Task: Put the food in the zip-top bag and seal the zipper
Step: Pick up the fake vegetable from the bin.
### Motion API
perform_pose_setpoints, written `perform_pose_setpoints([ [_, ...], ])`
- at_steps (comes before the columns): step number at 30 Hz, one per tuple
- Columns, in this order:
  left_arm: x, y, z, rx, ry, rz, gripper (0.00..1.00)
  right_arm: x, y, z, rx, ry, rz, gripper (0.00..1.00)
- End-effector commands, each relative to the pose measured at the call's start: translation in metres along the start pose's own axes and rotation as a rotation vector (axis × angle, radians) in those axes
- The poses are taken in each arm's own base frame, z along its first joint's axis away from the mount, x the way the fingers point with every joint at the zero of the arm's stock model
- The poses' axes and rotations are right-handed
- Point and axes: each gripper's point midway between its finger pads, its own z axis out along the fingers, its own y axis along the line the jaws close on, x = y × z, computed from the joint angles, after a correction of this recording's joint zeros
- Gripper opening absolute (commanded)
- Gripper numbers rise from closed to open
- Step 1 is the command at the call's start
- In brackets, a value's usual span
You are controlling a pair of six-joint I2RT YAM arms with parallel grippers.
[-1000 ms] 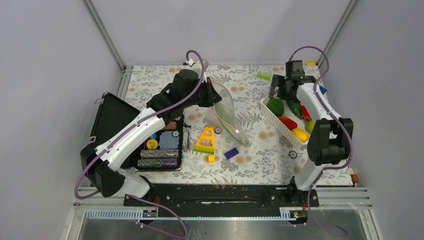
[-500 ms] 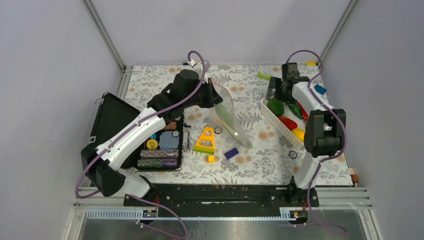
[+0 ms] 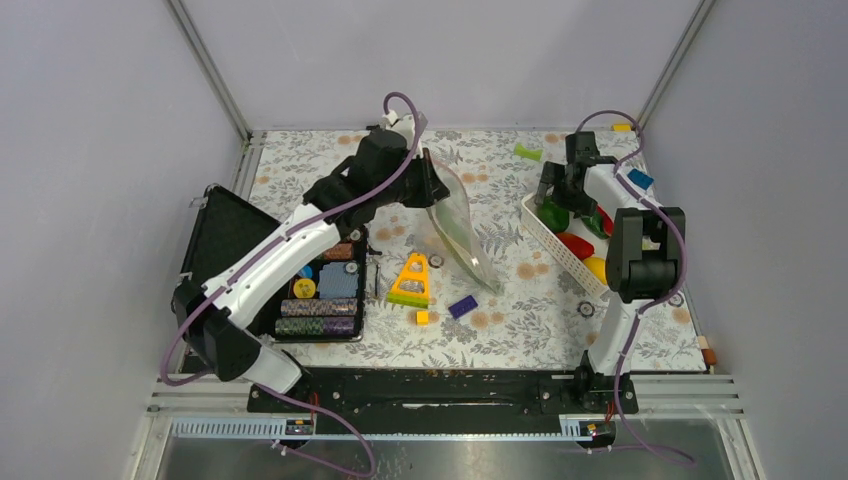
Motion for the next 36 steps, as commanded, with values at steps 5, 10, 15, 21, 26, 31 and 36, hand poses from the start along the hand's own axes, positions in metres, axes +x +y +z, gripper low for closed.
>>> perform_pose_setpoints([
  [5,-0.051,-0.018,0.003,-0.029,-0.069,0.041,0.00,-0.008,0.012,0.007,-0.056,0.014,0.019,0.99],
  [10,-0.052,-0.009,0.003,-0.083,-0.063,0.051,0.00,-0.007,0.011,0.009,-0.056,0.027,0.032,1.00],
  [15,-0.042,0.000,0.004,-0.106,-0.028,0.073,0.00,-0.006,0.012,0.013,-0.060,0.057,0.029,0.88],
  [21,-0.044,0.000,-0.005,-0.106,-0.033,0.086,0.00,-0.006,0.004,0.011,-0.016,0.048,0.036,0.65],
  [26,-0.047,0.003,-0.008,-0.131,-0.044,0.095,0.00,-0.004,0.002,0.002,-0.011,0.038,0.037,0.50],
  [31,-0.055,0.012,-0.012,-0.190,-0.064,0.119,0.00,-0.009,-0.005,-0.016,0.014,-0.008,0.040,0.38],
  [36,-0.077,0.025,-0.032,-0.302,-0.111,0.225,0.00,-0.020,-0.017,-0.042,0.062,-0.084,0.047,0.31],
])
